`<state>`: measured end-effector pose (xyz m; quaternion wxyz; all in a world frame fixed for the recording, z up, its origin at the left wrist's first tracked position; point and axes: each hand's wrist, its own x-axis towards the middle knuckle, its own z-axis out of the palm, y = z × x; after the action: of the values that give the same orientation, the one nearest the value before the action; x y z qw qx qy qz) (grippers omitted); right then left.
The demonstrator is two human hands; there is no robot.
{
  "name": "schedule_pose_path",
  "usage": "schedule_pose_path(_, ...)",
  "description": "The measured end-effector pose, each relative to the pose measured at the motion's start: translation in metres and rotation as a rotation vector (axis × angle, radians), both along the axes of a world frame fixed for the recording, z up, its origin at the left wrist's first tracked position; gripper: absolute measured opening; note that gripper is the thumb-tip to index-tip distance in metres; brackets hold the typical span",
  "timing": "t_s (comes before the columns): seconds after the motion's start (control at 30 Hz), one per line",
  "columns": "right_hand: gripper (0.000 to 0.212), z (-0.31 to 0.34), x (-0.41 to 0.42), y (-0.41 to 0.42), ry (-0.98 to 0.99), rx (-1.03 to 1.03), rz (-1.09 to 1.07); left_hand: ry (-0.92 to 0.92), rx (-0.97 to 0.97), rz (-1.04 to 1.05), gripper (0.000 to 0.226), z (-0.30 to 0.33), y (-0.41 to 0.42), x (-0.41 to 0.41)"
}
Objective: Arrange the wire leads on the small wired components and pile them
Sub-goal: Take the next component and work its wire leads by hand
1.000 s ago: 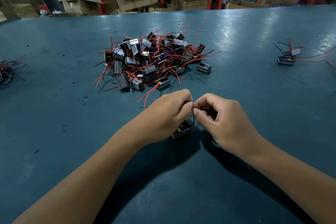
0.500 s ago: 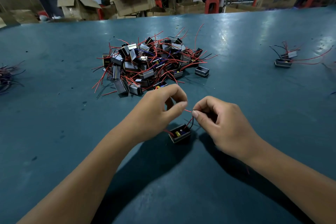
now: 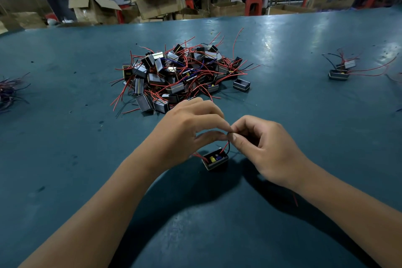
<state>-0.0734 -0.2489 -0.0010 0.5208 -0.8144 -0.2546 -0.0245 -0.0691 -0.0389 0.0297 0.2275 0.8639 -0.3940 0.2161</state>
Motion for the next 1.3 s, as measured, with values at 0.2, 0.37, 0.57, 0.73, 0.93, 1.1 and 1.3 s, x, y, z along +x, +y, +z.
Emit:
schedule_pose_path(0.2, 0.015, -0.0003, -0.0008, 0.0015, 0.02, 0.004, 0.038, 0.049, -0.011, -0.058, 0.01, -0.0037, 0.0015, 0.0018)
schedule_pose_path(0.37, 0.012, 0.001, -0.0004, 0.0, 0.022, 0.007, 0.06, 0.085, -0.044, -0.075, 0.011, -0.0031, 0.0059, 0.0019)
schedule_pose_path(0.57, 0.013, -0.0009, 0.0004, 0.0, 0.029, 0.02, 0.073, -0.068, 0.088, -0.057, 0.012, 0.0001, 0.0057, 0.0016)
schedule_pose_path(0.73, 0.012, 0.001, -0.0016, -0.0006, -0.007, -0.009, 0.072, -0.114, 0.156, -0.045, 0.011, -0.0003, 0.0079, 0.0013)
schedule_pose_path(0.93, 0.009, 0.0017, -0.0027, -0.0007, -0.011, -0.003, 0.064, -0.16, 0.186, -0.042, 0.014, 0.0008, 0.0084, 0.0006)
schedule_pose_path(1.1, 0.012, 0.0014, -0.0018, -0.0012, -0.025, -0.003, 0.069, -0.15, 0.176, -0.031, 0.014, 0.0008, 0.0058, -0.0005)
schedule_pose_path(1.3, 0.017, 0.0037, -0.0034, -0.001, -0.032, -0.02, 0.065, -0.07, 0.144, -0.029, 0.02, 0.0007, 0.0048, -0.0006)
